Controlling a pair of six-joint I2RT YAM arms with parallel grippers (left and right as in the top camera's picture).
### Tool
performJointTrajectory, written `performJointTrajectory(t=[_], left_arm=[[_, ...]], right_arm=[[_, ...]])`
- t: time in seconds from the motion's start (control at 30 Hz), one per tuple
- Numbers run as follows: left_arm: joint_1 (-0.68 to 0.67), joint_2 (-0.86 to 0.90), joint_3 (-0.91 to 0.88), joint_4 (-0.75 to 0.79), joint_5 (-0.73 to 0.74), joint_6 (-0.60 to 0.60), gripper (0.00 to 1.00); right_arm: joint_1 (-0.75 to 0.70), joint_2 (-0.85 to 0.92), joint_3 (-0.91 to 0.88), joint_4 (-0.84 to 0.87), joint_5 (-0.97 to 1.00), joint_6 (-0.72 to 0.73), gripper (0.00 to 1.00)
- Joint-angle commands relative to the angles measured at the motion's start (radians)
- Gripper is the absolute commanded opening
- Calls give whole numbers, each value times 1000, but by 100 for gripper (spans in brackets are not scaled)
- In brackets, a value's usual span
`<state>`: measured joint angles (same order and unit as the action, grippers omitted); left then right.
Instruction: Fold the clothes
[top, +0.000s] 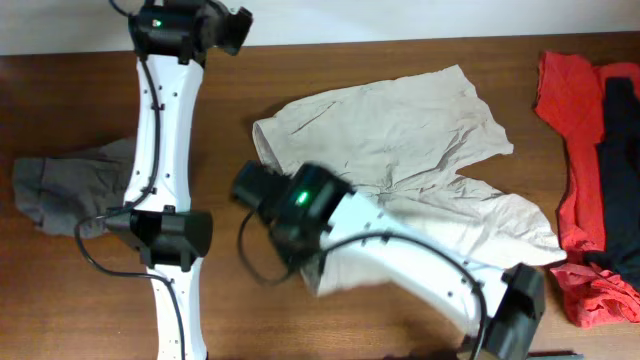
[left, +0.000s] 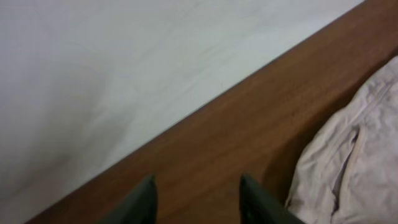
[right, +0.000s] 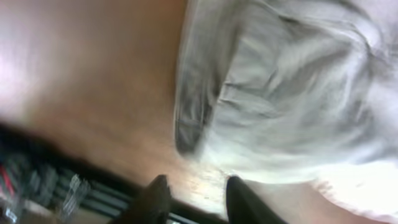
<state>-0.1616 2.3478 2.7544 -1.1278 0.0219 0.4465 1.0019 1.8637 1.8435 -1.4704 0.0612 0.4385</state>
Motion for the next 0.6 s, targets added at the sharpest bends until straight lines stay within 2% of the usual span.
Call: performJointTrajectory(t=[0.0,0.07,0.13,0.2,0.27,0.4,0.57], left_arm=[[-8,3,-8,-29,47,-32,48],[-13,3,-8,-69,69,-42,53],[-21,3,-8,-122,135,-42,58],[-31,3,-8,-176,192,-42,64],[-42,3,-8,-230,227,-42,64],[-66,10,-18,-303,263,-42,53],[-98,16,-151,-320,290,-42,39]], right_arm=[[87,-4,1,5,-10,-149,43],[131,-4,1,6,33,-200,51],[169,-5,1,1,176,-183,56],[178,-6,2,-7,332,-81,57],[159,-11,2,-23,434,13,56],[63,-50,2,-37,486,118,55],[-93,-158,2,-33,486,121,53]])
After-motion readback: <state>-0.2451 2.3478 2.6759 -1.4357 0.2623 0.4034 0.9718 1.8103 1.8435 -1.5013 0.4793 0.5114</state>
